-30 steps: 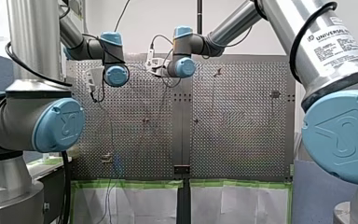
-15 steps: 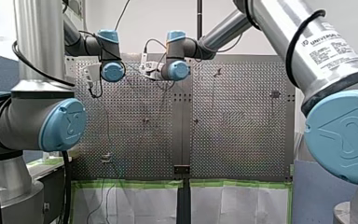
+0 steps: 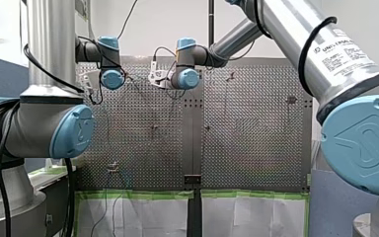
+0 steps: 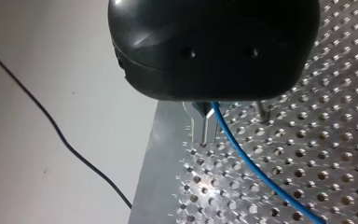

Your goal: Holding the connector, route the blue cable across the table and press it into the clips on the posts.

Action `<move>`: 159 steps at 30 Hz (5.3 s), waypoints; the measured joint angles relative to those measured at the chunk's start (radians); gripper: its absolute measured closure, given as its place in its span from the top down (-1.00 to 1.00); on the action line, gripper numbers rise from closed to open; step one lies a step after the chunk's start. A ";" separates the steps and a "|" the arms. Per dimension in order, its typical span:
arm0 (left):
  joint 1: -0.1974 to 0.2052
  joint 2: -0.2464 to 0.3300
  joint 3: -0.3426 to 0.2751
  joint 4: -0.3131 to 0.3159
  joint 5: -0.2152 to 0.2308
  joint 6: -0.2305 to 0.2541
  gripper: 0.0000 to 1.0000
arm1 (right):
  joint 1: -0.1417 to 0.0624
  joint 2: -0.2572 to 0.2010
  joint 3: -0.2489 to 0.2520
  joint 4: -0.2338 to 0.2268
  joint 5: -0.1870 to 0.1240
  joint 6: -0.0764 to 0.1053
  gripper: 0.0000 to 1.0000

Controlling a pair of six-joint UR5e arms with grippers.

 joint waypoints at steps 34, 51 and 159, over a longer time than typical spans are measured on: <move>0.056 -0.183 0.080 0.098 0.190 -0.074 -1.00 | -0.006 0.047 -0.109 0.020 0.020 -0.019 -1.00; 0.102 -0.206 0.117 0.128 0.239 -0.108 -1.00 | -0.021 0.056 -0.144 0.030 0.038 -0.023 -1.00; 0.189 -0.135 -0.048 -0.007 0.257 -0.239 -0.58 | 0.041 0.074 -0.336 0.313 0.232 -0.198 -1.00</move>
